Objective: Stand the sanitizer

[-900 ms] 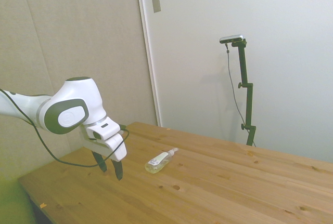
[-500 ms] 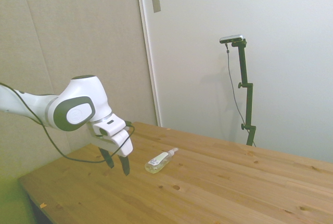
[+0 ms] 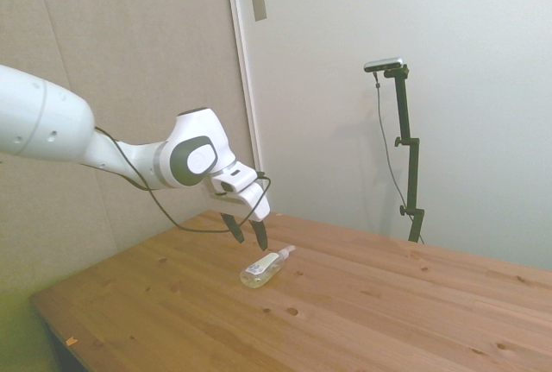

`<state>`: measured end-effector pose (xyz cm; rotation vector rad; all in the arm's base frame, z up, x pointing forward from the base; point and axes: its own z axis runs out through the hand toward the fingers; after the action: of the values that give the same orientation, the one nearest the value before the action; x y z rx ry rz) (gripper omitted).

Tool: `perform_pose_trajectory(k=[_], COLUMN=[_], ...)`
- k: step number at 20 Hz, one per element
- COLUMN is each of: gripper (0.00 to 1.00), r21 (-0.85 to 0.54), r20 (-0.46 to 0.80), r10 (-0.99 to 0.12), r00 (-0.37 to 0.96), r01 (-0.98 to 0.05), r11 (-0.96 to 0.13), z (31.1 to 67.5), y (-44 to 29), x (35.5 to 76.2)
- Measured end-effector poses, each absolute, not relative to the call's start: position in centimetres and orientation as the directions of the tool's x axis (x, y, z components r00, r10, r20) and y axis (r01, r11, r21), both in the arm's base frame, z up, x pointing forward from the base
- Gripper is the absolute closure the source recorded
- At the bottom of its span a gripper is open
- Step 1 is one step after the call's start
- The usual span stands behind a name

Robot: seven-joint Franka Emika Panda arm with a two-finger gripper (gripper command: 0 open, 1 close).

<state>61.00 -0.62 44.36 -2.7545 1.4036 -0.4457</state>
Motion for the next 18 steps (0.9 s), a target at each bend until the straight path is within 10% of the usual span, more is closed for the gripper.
perform_pose_trajectory(k=[18], gripper=[0.0], r21=[-0.108], r20=[0.202], r10=[-0.818], r00=[0.539], r01=[-0.818], r11=[-0.565], z=[36.8], y=[-1.1], x=[72.8])
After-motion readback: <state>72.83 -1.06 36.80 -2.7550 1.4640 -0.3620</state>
